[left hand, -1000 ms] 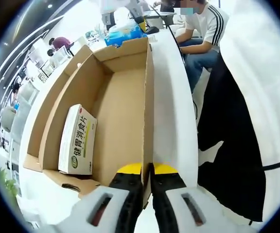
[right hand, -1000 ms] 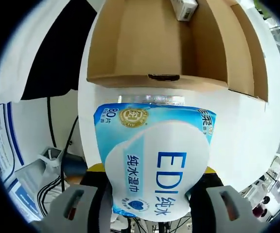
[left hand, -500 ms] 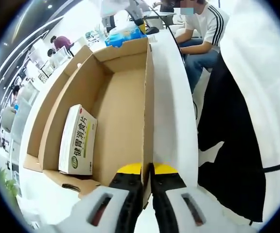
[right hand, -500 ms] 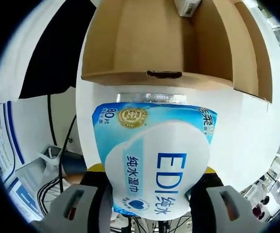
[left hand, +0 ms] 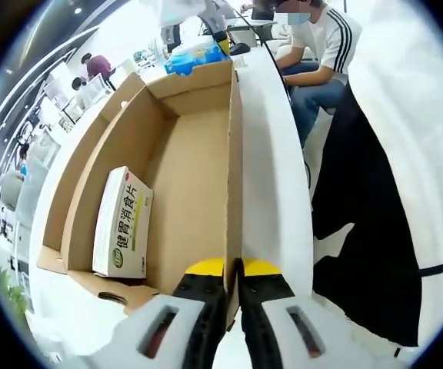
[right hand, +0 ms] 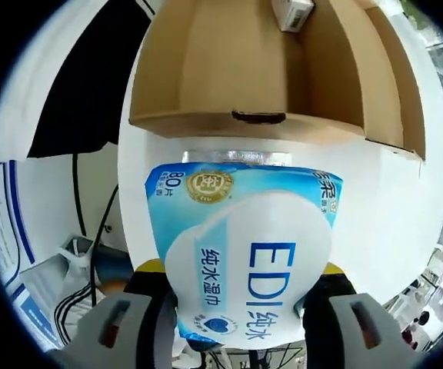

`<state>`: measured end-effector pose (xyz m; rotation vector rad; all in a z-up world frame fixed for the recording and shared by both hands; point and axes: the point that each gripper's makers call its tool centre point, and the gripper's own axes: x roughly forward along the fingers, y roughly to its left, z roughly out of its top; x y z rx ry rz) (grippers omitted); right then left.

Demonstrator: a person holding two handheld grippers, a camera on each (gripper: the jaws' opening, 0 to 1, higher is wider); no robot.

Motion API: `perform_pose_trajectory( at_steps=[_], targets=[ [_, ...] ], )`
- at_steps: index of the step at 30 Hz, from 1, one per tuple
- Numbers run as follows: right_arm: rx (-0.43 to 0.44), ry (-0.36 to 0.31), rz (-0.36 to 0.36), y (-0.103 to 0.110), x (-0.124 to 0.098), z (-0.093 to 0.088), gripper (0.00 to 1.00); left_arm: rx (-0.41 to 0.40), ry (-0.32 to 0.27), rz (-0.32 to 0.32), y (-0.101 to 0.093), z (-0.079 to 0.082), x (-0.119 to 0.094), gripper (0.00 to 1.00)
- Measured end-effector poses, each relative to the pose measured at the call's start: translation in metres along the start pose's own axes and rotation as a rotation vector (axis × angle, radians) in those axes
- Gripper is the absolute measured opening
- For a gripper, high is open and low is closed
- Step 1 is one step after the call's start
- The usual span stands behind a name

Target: Operate the shoe box by opening the lid, removing the specified soft item, and placing it in the target area until the item is outside and the box remains undamaged.

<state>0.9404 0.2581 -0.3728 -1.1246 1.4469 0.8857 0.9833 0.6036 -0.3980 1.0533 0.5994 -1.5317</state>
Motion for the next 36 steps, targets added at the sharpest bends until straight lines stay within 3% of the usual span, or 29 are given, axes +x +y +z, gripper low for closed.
perform_pose_trajectory(
  at_steps=[10,15,22,30,32,36],
  targets=[
    [0.053,-0.073,-0.033,-0.003,-0.008,0.000,0.67,0.003,-0.004,0.000,0.000,0.000,0.000,0.04],
    [0.054,-0.101,-0.118,-0.008,-0.022,-0.005,0.66,0.002,-0.007,-0.002,0.000,0.001,-0.001,0.04],
    [0.247,-0.232,-0.169,-0.002,-0.049,-0.004,0.65,0.000,-0.020,0.007,0.000,0.002,-0.001,0.04],
    [0.401,-0.290,-0.198,0.002,-0.060,-0.011,0.63,0.006,-0.028,0.006,0.000,0.002,-0.001,0.04],
    [0.432,-0.325,-0.202,0.002,-0.066,-0.007,0.63,0.008,-0.028,0.005,0.000,0.002,-0.001,0.04],
    [0.437,-0.326,-0.219,0.000,-0.068,-0.006,0.62,0.007,-0.028,0.004,0.000,0.002,-0.001,0.04]
  ],
)
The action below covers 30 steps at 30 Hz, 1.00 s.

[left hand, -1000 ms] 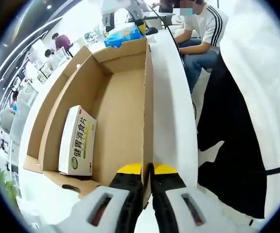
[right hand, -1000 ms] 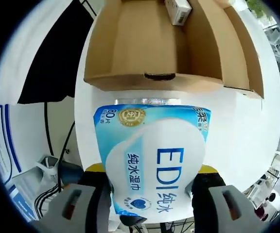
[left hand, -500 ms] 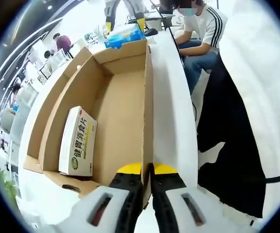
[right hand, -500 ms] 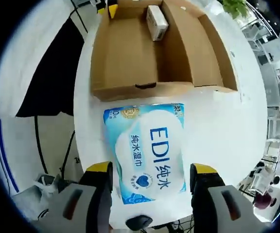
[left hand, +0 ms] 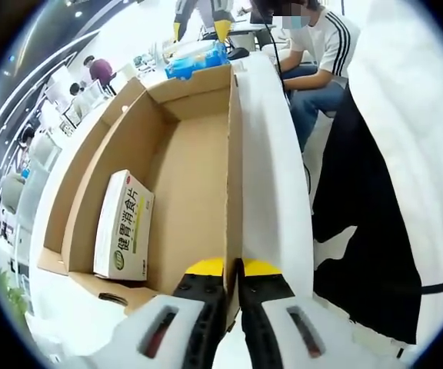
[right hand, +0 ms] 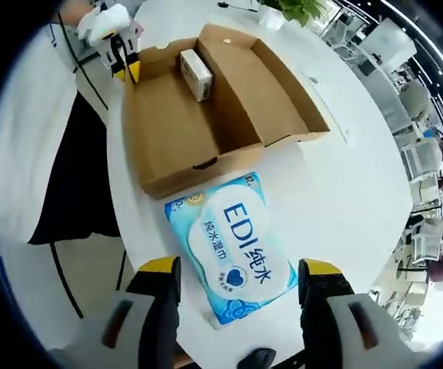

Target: Operate the shoe box by opening the lid, removing the specified soft item, and placing it in the target area until the item is outside and the box remains undamaged.

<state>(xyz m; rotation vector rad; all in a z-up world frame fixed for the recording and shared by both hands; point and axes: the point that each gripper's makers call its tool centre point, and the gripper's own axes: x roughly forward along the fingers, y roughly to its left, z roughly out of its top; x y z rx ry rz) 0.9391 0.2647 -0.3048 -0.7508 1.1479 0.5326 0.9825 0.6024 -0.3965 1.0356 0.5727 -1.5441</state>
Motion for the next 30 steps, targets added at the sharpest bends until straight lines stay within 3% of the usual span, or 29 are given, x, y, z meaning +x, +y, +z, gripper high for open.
perform_pose_trajectory(
  at_steps=[13,23,26,30],
  targets=[
    [0.126,-0.088,-0.085,-0.013,-0.008,0.015,0.66,-0.009,-0.005,0.003,0.000,-0.001,0.001,0.04],
    [0.425,-0.231,-0.131,-0.023,-0.012,0.019,0.64,-0.010,-0.004,0.002,0.000,-0.001,0.001,0.04],
    [0.423,-0.233,-0.141,-0.018,-0.014,0.018,0.61,-0.014,0.000,-0.006,0.000,0.000,0.001,0.04],
    [0.420,-0.242,-0.161,-0.011,-0.017,0.020,0.66,-0.014,0.001,-0.007,0.000,0.000,0.001,0.04]
  ],
)
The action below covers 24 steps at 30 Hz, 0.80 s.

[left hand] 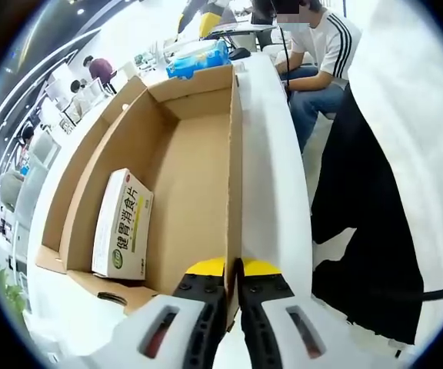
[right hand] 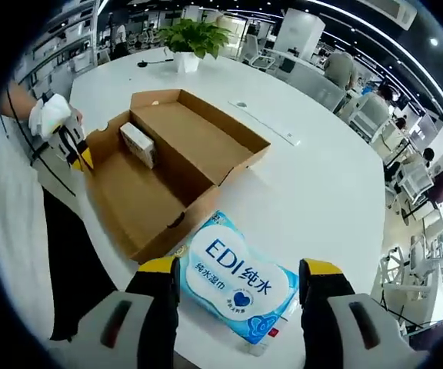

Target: Operate the shoe box by opening the lid, removing the specified soft item, and placing it in the target area until the item is outside and the box remains undamaged.

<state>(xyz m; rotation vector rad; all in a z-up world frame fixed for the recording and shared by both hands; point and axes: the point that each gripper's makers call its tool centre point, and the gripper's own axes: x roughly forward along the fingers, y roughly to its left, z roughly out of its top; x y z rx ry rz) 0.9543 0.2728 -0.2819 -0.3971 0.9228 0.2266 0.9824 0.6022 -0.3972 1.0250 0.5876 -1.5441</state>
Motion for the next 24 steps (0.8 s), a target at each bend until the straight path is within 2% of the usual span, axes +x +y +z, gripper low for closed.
perform_pose_trajectory(
  at_steps=[3,6,9,14,17,19,22,24],
  targets=[
    [0.043,-0.036,-0.057,-0.007,-0.003,0.007,0.74,-0.006,0.000,-0.002,0.000,0.000,0.000,0.04],
    [0.108,-0.090,-0.081,-0.010,-0.003,0.015,0.74,-0.007,-0.004,-0.002,0.000,0.001,0.000,0.04],
    [0.176,-0.106,-0.075,-0.009,-0.001,0.016,0.74,-0.009,-0.005,0.000,0.001,0.000,0.000,0.04],
    [0.290,-0.130,-0.108,-0.002,0.006,0.015,0.70,-0.013,-0.009,-0.001,0.001,0.001,-0.001,0.04],
    [0.295,-0.152,-0.139,0.002,0.004,0.019,0.67,-0.012,-0.008,0.003,0.000,0.000,0.000,0.04],
    [0.257,-0.158,-0.211,-0.006,-0.001,0.020,0.58,-0.008,-0.011,0.004,0.001,0.001,0.000,0.04],
    [0.260,-0.180,-0.210,-0.006,-0.002,0.025,0.59,-0.008,-0.012,0.001,0.001,0.001,-0.001,0.04],
    [0.295,-0.197,-0.208,-0.008,-0.004,0.027,0.60,-0.008,-0.017,0.002,0.001,0.002,-0.001,0.04]
  ],
)
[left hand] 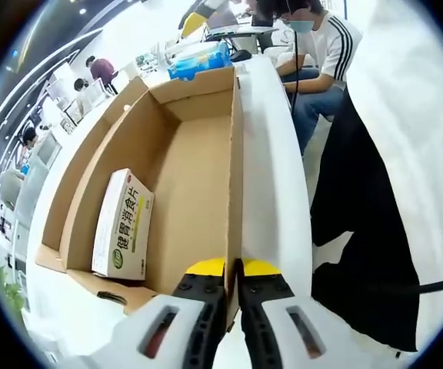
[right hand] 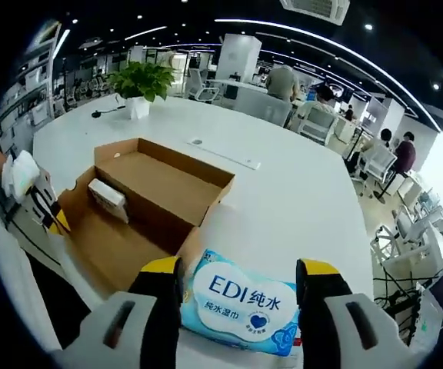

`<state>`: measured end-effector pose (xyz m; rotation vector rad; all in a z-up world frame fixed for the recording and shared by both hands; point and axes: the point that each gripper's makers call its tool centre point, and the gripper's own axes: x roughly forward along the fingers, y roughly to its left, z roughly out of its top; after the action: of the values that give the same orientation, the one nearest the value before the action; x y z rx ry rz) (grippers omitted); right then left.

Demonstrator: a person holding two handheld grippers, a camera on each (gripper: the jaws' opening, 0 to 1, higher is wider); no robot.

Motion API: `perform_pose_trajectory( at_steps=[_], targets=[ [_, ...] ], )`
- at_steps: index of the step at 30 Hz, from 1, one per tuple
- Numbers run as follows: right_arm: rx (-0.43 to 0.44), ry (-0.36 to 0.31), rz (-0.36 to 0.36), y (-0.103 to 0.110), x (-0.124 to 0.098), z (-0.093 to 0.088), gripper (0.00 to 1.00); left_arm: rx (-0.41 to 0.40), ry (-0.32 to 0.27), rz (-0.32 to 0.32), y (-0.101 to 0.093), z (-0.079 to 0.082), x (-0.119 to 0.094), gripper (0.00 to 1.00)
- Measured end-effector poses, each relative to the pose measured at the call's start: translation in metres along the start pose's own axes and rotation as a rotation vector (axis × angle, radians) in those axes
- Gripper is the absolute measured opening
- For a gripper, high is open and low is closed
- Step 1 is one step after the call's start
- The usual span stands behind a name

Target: Operate the shoe box by opening the lid, removing the specified soft item, and placing it in the target area until the item is outside and the box remains undamaged.

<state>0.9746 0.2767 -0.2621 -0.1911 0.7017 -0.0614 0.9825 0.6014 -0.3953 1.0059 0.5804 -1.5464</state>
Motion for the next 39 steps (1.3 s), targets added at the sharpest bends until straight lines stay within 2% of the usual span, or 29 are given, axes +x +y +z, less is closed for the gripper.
perform_pose_trajectory(
  at_steps=[2,3,6,9,12,14,16,19,21,24,31,34,36,39],
  targets=[
    [0.039,-0.019,0.006,0.000,0.000,0.004,0.60,0.001,-0.003,0.002,0.000,0.000,0.000,0.04],
    [0.108,-0.049,-0.002,-0.004,0.001,0.008,0.60,-0.004,-0.007,0.005,0.000,0.000,0.000,0.05],
    [0.150,-0.076,0.001,-0.007,-0.003,0.014,0.55,-0.008,-0.017,0.013,0.000,0.001,0.000,0.05],
    [0.237,-0.128,0.028,-0.005,-0.003,0.022,0.56,-0.003,-0.015,0.009,0.000,0.000,0.000,0.04],
    [0.246,-0.144,0.037,-0.001,-0.006,0.030,0.57,-0.002,-0.012,0.001,-0.001,0.000,0.000,0.04],
    [0.236,-0.142,0.048,0.004,-0.004,0.032,0.58,-0.005,-0.006,-0.011,-0.001,0.001,0.000,0.04],
    [0.171,-0.120,0.048,0.011,-0.001,0.032,0.58,-0.007,-0.003,-0.022,-0.001,0.001,0.000,0.03],
    [0.120,-0.099,0.067,0.025,-0.003,0.037,0.58,-0.007,-0.006,-0.030,-0.001,0.000,0.000,0.03],
    [0.096,-0.111,0.067,0.026,0.001,0.039,0.59,-0.003,-0.008,-0.031,-0.001,0.000,0.000,0.03],
    [0.077,-0.152,0.077,0.037,-0.005,0.054,0.59,-0.001,-0.009,-0.032,-0.002,0.000,0.001,0.03],
    [0.098,-0.175,0.088,0.040,-0.006,0.059,0.58,0.010,-0.015,-0.029,-0.002,0.001,0.000,0.03],
    [0.087,-0.150,0.114,0.048,-0.006,0.051,0.50,0.008,-0.014,-0.030,-0.002,0.001,0.000,0.03],
    [0.077,-0.148,0.116,0.053,-0.007,0.049,0.50,0.013,-0.014,-0.030,-0.002,0.001,-0.001,0.03],
    [0.106,-0.167,0.128,0.063,-0.011,0.050,0.55,0.018,-0.016,-0.026,-0.003,0.002,-0.002,0.03]
  ],
)
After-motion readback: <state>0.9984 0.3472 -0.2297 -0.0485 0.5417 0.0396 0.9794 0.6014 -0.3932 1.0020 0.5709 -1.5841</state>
